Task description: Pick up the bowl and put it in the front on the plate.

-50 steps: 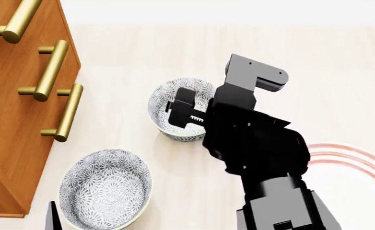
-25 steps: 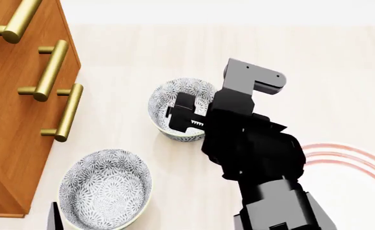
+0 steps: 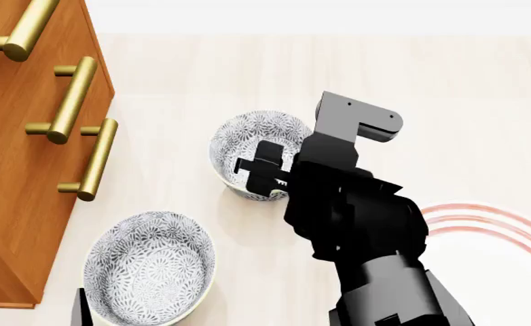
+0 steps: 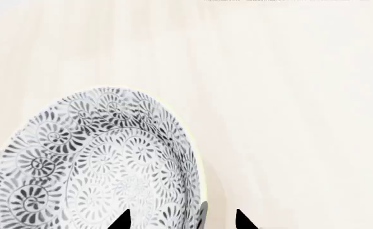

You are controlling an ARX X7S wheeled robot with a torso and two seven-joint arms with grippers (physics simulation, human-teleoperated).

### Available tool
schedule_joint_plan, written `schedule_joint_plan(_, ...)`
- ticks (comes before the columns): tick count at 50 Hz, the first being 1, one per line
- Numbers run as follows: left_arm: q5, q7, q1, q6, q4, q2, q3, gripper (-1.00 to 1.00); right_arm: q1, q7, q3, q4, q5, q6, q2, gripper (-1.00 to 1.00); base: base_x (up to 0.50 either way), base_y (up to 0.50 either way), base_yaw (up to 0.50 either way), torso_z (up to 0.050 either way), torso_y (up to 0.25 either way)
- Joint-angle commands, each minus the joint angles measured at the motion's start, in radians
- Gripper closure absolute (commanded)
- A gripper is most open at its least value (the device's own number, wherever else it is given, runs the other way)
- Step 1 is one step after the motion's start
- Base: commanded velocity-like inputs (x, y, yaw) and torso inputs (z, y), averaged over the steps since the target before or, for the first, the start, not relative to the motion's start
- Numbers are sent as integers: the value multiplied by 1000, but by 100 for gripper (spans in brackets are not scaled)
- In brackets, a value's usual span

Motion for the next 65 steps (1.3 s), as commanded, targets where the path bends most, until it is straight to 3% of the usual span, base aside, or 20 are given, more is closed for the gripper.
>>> schedule_joint_plan(1,2,-3,-1,-3,0,-3,5,-100,-8,12,-39,-19,39,-11,8,100,0,0,0,0,0)
schedule_joint_plan(22,-2,-9,-7,-2,-9,-8,14,-100,-22,34,-60,-64,59,-4,22,100,0,0,0,0,0)
schedule_joint_plan(29,-4,-11,-7,-1,-10,-10,15,-100,-45,72,-68,-164,65,11,49,100,0,0,0,0,0)
schedule_joint_plan(42,0,-15,-9,-4,-10,-12,20,-100,-123,269,-62,-614,77,40,199,100,0,0,0,0,0)
schedule_joint_plan(65,2,-23,-12,-8,-13,-16,28,-100,-115,320,-8,-763,135,90,328,100,0,0,0,0,0)
